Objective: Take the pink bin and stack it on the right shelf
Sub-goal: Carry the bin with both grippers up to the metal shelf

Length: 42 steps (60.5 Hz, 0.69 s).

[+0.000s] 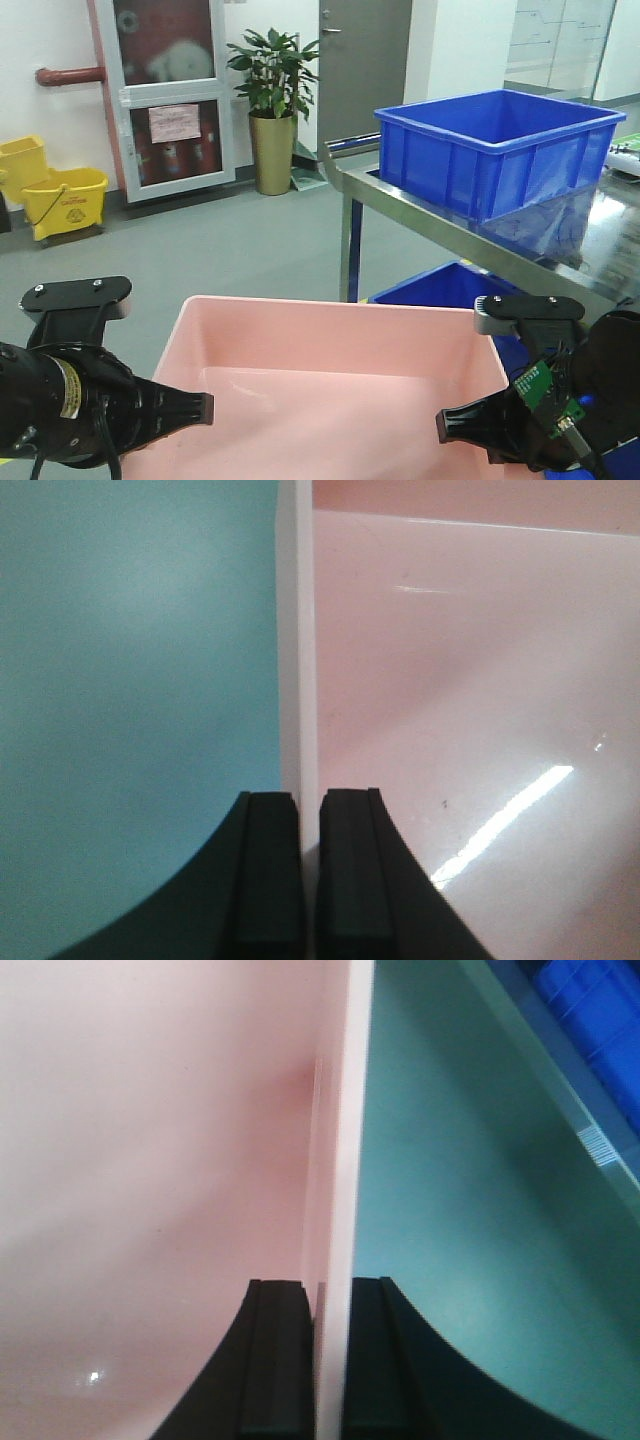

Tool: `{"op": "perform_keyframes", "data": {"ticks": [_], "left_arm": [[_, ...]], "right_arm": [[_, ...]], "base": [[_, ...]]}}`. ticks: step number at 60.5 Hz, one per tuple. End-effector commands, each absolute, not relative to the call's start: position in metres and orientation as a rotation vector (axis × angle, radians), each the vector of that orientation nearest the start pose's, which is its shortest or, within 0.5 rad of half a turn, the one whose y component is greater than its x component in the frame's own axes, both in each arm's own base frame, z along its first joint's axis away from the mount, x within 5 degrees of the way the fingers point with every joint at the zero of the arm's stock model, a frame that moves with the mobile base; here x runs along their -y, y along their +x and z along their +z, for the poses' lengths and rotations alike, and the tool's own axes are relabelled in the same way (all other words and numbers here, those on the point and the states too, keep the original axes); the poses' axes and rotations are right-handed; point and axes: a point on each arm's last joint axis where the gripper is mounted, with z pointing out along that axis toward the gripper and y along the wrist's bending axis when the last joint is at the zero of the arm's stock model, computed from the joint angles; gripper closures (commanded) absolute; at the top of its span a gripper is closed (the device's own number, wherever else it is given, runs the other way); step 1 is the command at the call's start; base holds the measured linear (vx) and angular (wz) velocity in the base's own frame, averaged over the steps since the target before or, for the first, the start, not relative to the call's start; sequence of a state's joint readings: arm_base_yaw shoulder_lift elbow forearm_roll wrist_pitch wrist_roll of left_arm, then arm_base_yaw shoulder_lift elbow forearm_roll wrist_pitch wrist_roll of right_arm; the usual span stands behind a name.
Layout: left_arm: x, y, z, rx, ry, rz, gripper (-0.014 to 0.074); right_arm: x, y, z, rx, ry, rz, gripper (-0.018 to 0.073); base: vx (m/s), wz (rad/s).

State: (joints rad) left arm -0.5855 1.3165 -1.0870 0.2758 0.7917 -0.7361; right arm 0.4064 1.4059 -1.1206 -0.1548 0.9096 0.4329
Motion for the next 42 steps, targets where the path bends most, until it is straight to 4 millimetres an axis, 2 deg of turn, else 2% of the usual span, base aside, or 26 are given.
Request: {"op": "perform_keyframes", "data": {"ticks": [1, 20, 42], "left_arm": [[0.1275, 0.2349, 0.3448, -2.362, -0.002, -0.233, 0.0453], [0.1275, 0.2349, 0.3448, -2.362, -0.002, -0.233, 0.0453], [0.1274, 0.2350, 0.3448, -2.362, -0.002, -0.232, 0.0453]], "right_arm": [[-0.0910, 0.2641, 0.3179, -2.570, -0.107, -0.022, 0.0561], [-0.0910, 0.2641, 0.3179, -2.570, -0.107, -0.022, 0.0561], [-0.0910, 0.2641, 0.3179, -2.569, -0.107, -0.022, 0.0561]], "base": [[0.42, -0.17], [0.37, -0.30], [0.26, -0.58]]}}
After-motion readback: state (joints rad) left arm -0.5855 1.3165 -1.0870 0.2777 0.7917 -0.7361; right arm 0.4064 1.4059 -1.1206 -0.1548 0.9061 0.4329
